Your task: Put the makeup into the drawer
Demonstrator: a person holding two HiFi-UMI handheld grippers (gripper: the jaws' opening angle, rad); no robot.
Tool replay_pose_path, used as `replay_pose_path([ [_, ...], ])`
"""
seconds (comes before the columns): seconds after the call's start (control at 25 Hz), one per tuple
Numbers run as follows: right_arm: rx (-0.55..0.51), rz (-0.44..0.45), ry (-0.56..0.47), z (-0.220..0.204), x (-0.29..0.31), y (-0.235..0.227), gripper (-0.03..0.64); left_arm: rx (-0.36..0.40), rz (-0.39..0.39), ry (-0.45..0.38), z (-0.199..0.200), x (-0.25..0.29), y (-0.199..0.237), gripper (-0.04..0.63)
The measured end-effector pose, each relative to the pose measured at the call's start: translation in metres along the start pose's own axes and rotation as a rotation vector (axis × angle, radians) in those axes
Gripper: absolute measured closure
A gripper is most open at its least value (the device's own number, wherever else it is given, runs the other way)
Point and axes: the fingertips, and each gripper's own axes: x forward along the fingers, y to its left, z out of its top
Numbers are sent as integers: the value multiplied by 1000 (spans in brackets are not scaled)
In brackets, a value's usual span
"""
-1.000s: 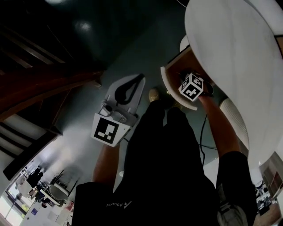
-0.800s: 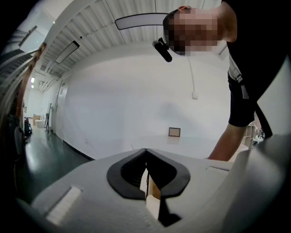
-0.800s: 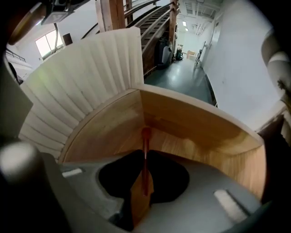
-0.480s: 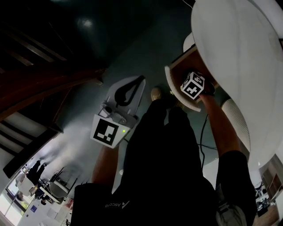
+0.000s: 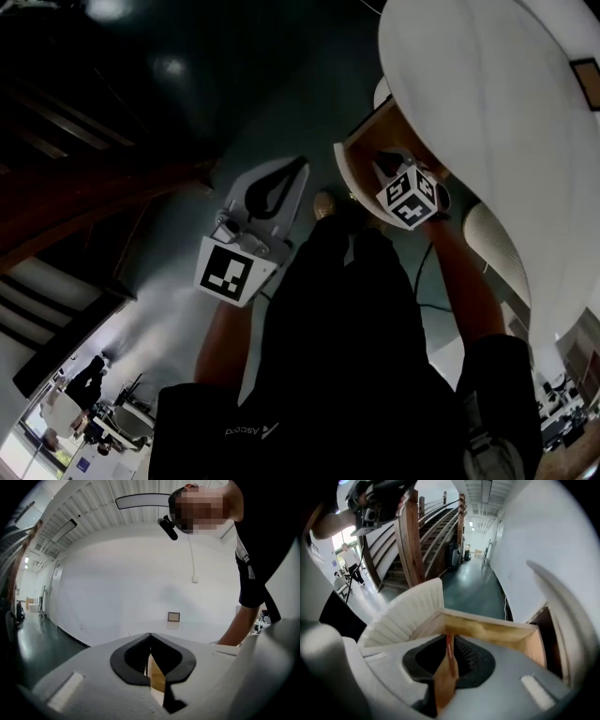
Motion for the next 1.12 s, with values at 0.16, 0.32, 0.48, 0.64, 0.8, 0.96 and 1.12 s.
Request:
replay_pose_path([
  [0.16, 31, -48, -139, 32, -50, 7, 581, 9, -24, -27, 13, 7, -9, 584],
  [0.32, 50, -93, -287, 60, -111, 8, 597, 19, -56, -70, 34, 16, -30, 584],
  [0.48, 69, -130, -438, 92, -166, 7, 609, 33, -91, -112, 55, 21, -46, 584],
  [0.64, 51, -175, -541, 112, -214, 8, 612, 54, -116, -136, 71, 25, -62, 584],
  [0.8, 21, -215, -647, 129, -257, 7, 612, 70, -134, -167, 85, 29, -72, 584],
  [0.96, 128, -220, -818, 145, -301, 3, 614, 82, -152, -197, 98, 30, -80, 584],
  [1.12, 190, -239, -947, 146, -344, 1, 614, 99, -178, -222, 111, 30, -99, 584],
])
